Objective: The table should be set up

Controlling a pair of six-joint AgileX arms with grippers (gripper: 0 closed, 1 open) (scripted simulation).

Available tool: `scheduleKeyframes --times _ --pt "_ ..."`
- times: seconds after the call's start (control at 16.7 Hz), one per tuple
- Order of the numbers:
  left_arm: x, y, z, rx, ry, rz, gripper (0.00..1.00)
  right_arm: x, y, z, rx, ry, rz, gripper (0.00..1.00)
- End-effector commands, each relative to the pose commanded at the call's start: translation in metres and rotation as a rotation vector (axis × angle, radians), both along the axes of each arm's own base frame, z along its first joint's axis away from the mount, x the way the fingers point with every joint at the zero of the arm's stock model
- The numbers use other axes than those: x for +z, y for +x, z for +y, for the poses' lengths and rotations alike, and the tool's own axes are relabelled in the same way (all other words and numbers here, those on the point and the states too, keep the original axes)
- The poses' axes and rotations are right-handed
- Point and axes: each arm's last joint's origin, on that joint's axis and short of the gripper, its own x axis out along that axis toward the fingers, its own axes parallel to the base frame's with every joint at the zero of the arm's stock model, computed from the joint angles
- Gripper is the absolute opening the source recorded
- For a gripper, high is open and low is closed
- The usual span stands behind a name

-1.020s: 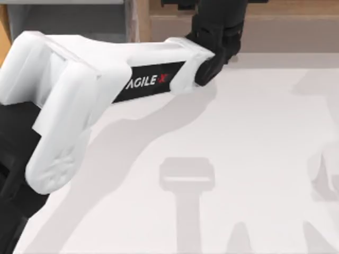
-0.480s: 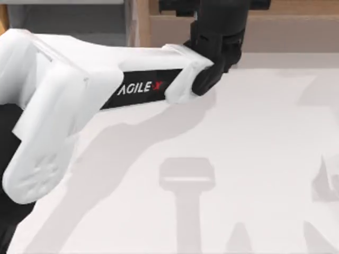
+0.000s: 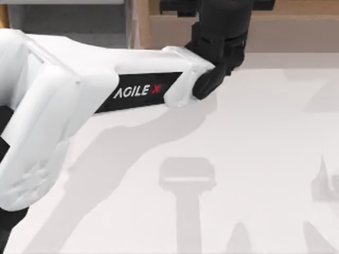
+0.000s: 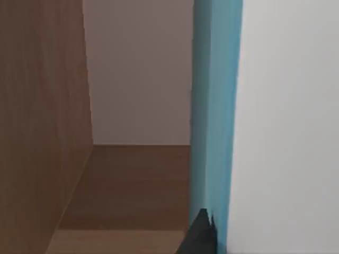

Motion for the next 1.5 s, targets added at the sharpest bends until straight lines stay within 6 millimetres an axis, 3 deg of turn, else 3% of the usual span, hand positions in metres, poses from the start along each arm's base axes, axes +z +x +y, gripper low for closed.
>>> scheduleKeyframes --times 0.18,0.48,0.66,0.84,1.08,1.32,1.5 --pt "0.009 -0.025 -0.012 -0.086 0.014 0.0 0.0 0.0 0.0 0.0 0.0 0.0 0.0 1.0" --pt "0.02 -0.104 -0.037 -0.37 0.113 0.015 0.0 0.0 0.0 0.0 0.0 0.0 0.0 1.0" --pt "0.023 -0.15 -0.036 -0.539 0.219 0.007 0.0 0.0 0.0 0.0 0.0 0.0 0.0 1.0" --pt "0.013 -0.177 -0.021 -0.653 0.36 -0.001 0.0 0.0 0.0 0.0 0.0 0.0 0.0 1.0" --pt "-0.02 -0.172 0.031 -0.678 0.658 0.013 0.0 0.0 0.0 0.0 0.0 0.0 0.0 1.0" --pt "-0.05 -0.142 0.118 -0.563 1.044 0.052 0.0 0.0 0.0 0.0 0.0 0.0 0.0 1.0" --pt "-0.057 -0.113 0.187 -0.391 1.29 0.099 0.0 0.0 0.0 0.0 0.0 0.0 0.0 1.0"
